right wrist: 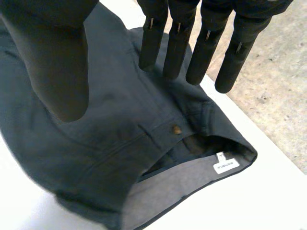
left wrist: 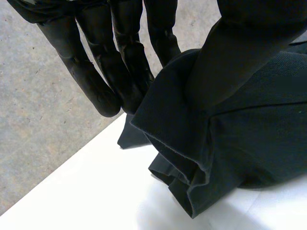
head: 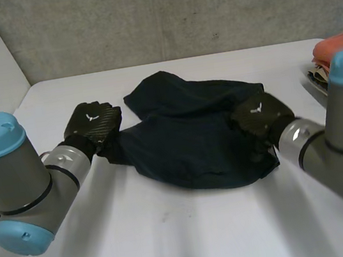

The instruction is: Fold the laundry.

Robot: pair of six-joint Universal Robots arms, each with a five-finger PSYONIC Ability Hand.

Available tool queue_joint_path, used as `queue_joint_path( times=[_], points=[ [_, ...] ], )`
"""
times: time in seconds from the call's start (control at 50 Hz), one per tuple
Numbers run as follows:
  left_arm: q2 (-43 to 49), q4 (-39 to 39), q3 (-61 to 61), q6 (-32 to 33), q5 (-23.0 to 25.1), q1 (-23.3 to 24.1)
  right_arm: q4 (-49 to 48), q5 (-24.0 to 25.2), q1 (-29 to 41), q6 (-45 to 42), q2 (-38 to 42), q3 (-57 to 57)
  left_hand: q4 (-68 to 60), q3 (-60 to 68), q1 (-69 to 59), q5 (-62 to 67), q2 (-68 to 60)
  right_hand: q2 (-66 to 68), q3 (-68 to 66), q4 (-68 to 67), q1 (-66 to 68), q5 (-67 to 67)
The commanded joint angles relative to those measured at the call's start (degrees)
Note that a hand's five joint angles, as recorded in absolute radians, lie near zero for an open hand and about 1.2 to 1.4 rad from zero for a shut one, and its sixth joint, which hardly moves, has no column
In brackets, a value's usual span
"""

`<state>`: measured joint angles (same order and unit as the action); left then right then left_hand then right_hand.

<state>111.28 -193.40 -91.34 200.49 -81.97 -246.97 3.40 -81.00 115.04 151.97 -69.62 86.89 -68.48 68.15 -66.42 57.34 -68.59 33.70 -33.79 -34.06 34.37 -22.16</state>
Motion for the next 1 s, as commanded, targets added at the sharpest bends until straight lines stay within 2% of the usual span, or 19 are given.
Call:
queue_joint_path(
  times=[0.02,0.1,0.2,0.34,0.38,0.4,0.42,0.48,0.56,0.62,0.64,0.72,0.8,0.86,1.0],
  points=[
    [-2.6,0.7,-1.6,-0.1,0.1,0.4,13.1,2.3,-1.2,-4.9,6.2,-10.2,-11.5,11.8,-13.6,12.7,-11.4,2.7,-2.6,-2.4,2.0,-4.3],
    [-2.8,0.7,-2.2,-0.1,-0.3,0.6,16.9,2.8,-1.5,-9.8,8.9,-12.0,-11.5,11.8,-13.6,12.7,-11.4,3.1,-3.0,-2.7,2.4,-4.6],
    [-2.7,0.7,-2.2,0.0,-0.4,0.7,13.8,3.7,-2.0,-17.1,12.2,-11.9,-11.5,11.8,-13.6,12.7,-11.4,3.1,-3.0,-2.7,2.4,-4.6],
    [-2.8,1.5,-2.3,-0.1,-0.8,0.7,10.6,3.7,-2.6,-19.4,14.6,-11.3,-11.5,11.8,-13.6,12.7,-11.4,4.7,-4.6,-4.4,4.0,-6.3],
    [-2.8,2.6,-2.4,-0.2,-0.8,0.7,9.2,3.5,-2.8,-19.3,15.2,-11.0,-11.5,11.8,-13.6,12.7,-11.4,16.9,-16.9,-16.6,16.3,-18.5],
    [-2.8,3.0,-2.4,-0.1,-0.8,0.8,8.7,3.3,-2.9,-19.3,15.2,-10.9,-11.5,11.8,-13.6,12.7,-11.4,27.8,-27.7,-27.5,27.2,-29.4],
    [-2.8,4.2,-2.3,0.1,-0.8,0.9,8.2,2.7,-3.1,-18.8,15.0,-10.7,-11.5,11.8,-13.6,12.7,-11.4,46.1,-46.0,-45.8,45.4,-47.7],
    [-3.0,6.8,-1.9,0.4,-1.4,0.9,8.5,0.8,-3.2,-17.2,13.9,-9.9,-11.5,11.8,-13.6,12.7,-11.4,46.3,-46.2,-45.9,45.6,-47.8],
    [-6.5,17.5,-2.9,3.8,-4.1,1.8,11.3,0.4,-3.8,-14.1,8.8,-5.6,-11.5,11.8,-13.6,12.7,-11.4,46.3,-46.2,-45.9,45.6,-47.8],
    [-8.4,24.3,-3.7,6.4,-4.8,2.2,16.8,0.3,-5.4,-14.9,2.6,-3.3,-11.5,11.8,-13.6,12.7,-11.4,46.3,-46.2,-45.9,45.6,-47.8],
    [-9.1,28.6,-4.3,8.3,-4.9,2.4,22.0,0.6,-6.9,-16.6,0.4,-2.6,-11.5,11.8,-13.6,12.7,-11.4,46.3,-46.2,-45.9,45.6,-47.8],
    [-9.9,37.3,-5.2,12.0,-4.2,3.4,35.2,0.2,-10.1,-22.4,1.3,-1.8,-11.5,11.8,-13.6,12.7,-11.4,46.3,-46.2,-45.9,45.6,-47.8],
    [-9.3,42.9,-4.8,13.2,-3.2,4.7,42.8,-0.1,-9.8,-26.5,2.3,-2.9,-11.5,11.8,-13.6,12.7,-11.4,46.3,-46.2,-45.9,45.6,-47.8],
    [-7.8,43.2,-3.8,13.1,-3.2,5.0,40.2,-0.3,-9.3,-25.4,2.6,-4.2,-11.5,11.8,-13.6,12.7,-11.4,46.3,-46.2,-45.9,45.6,-47.8],
    [-1.3,33.5,7.8,11.9,-5.0,4.2,26.1,-0.3,-7.4,-15.0,5.2,-12.4,-11.5,11.8,-13.6,12.7,-11.4,46.3,-46.2,-45.9,45.6,-47.8]
  ],
)
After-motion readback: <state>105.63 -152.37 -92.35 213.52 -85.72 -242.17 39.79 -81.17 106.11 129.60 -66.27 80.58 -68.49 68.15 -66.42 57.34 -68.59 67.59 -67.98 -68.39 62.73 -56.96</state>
